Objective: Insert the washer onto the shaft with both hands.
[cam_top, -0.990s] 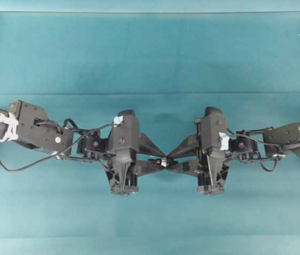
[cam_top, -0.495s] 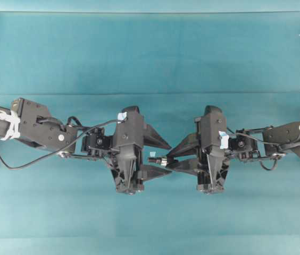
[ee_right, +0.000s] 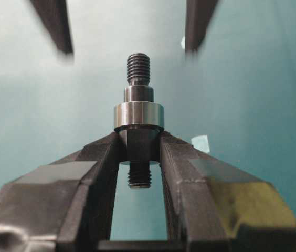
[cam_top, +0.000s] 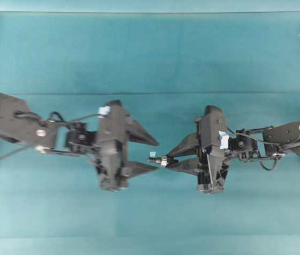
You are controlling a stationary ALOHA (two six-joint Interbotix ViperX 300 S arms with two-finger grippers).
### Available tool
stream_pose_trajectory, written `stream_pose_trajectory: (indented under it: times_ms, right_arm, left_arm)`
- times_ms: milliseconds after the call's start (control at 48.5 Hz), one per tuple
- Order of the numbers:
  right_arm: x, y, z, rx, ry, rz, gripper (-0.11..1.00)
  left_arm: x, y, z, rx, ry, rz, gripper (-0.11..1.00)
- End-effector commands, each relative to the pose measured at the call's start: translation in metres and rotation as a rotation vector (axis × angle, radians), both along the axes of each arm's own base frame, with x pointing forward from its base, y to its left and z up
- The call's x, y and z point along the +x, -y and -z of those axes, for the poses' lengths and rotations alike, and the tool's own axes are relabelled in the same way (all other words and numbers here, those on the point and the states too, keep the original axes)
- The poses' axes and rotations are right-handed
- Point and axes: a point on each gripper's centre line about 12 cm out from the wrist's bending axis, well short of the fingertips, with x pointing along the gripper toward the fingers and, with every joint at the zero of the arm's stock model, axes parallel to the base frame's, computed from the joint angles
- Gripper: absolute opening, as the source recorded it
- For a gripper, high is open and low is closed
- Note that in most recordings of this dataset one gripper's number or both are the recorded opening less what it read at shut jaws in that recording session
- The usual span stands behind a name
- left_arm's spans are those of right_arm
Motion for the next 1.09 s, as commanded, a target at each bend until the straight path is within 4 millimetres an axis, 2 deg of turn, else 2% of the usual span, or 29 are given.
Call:
stream_pose_trajectory:
  times_ms: [0, 165, 433, 742, 1072]
  right_arm:
    - [0.005, 0.000, -0.008, 0.001, 0.031, 0.000, 0.00]
    - [0.005, 0.000, -0.008, 0.000, 0.032, -0.001, 0.00]
    - [0.005, 0.000, -0.009, 0.000, 0.034, -0.001, 0.00]
    - [0.005, -0.001, -0.008, 0.000, 0.032, -0.003, 0.00]
    - [0.005, 0.000, -0.008, 0.001, 0.032, 0.000, 0.00]
  left_arm:
    - [-0.009, -0.001, -0.015, 0.000, 0.025, 0.001, 0.76]
    - [-0.028, -0.002, -0.014, 0.008, -0.009, 0.003, 0.76]
    - [-0.046, -0.004, -0.012, 0.017, -0.051, 0.005, 0.76]
    - [-0.058, -0.005, -0.014, 0.016, -0.071, 0.003, 0.76]
    - [-0.059, -0.005, -0.014, 0.016, -0.071, 0.003, 0.76]
